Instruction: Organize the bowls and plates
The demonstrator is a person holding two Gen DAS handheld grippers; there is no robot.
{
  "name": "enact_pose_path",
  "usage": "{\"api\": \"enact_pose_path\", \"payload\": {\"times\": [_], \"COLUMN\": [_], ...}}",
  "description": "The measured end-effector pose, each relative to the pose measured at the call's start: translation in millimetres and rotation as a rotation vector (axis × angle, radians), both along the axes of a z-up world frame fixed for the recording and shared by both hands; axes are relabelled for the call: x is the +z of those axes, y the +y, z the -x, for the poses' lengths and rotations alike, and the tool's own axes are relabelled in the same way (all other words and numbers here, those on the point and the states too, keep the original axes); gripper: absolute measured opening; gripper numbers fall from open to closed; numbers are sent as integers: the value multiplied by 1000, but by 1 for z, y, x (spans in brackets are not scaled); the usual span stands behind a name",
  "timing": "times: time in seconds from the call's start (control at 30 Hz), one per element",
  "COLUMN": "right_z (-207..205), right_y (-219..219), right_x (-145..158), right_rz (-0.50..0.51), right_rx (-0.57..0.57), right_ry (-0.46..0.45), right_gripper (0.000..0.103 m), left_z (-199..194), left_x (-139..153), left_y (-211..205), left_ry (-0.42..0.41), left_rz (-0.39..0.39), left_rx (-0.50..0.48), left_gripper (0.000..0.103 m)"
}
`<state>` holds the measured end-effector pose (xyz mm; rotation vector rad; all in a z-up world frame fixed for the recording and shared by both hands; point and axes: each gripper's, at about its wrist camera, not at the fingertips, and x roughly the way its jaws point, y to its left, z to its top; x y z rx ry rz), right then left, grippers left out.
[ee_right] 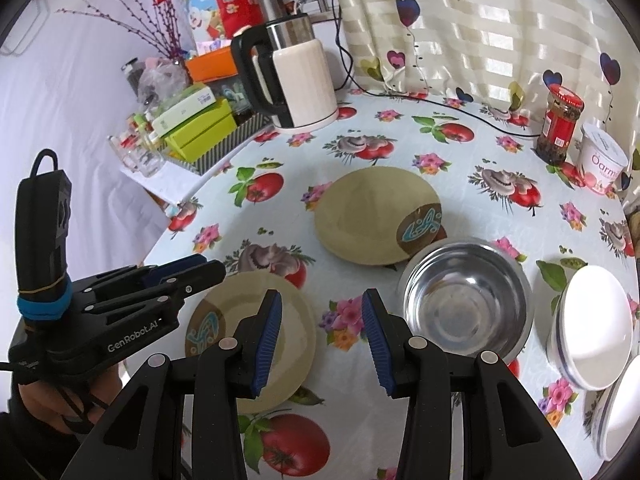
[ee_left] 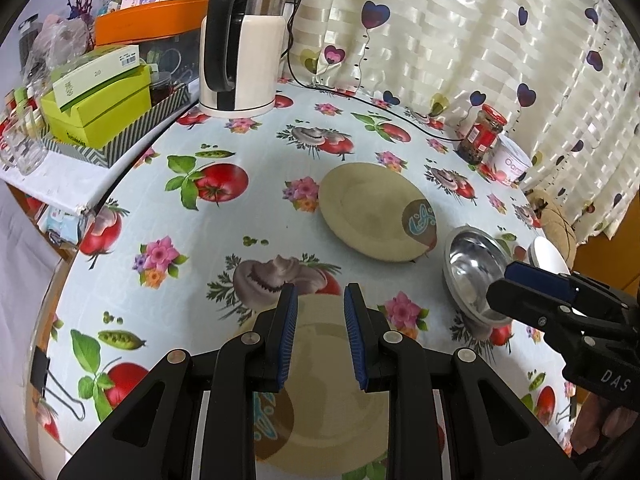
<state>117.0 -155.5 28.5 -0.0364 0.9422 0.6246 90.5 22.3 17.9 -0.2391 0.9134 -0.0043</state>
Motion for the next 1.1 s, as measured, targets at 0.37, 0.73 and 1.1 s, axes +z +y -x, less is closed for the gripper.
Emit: {"api": "enact_pose_path", "payload": {"times": [0.37,0.73,1.1], "right_z": [-36,-82,-133], "right_y": [-7,-11,-15], "right_x": [-2,-14,-42], "right_rz": [-12,-8,15], "right_rx": [-10,-25,-64], "right_ry": [19,70,162], "right_gripper": [42,50,49], "left_z": [-29,-68,-105], "left_x": [-2,-16,-38], "left_y": [2,3,5], "left_ry": [6,48,109], "left_rz": [-6,24,62], "left_rx": [0,-12,9], "left_gripper": [25,25,25]}}
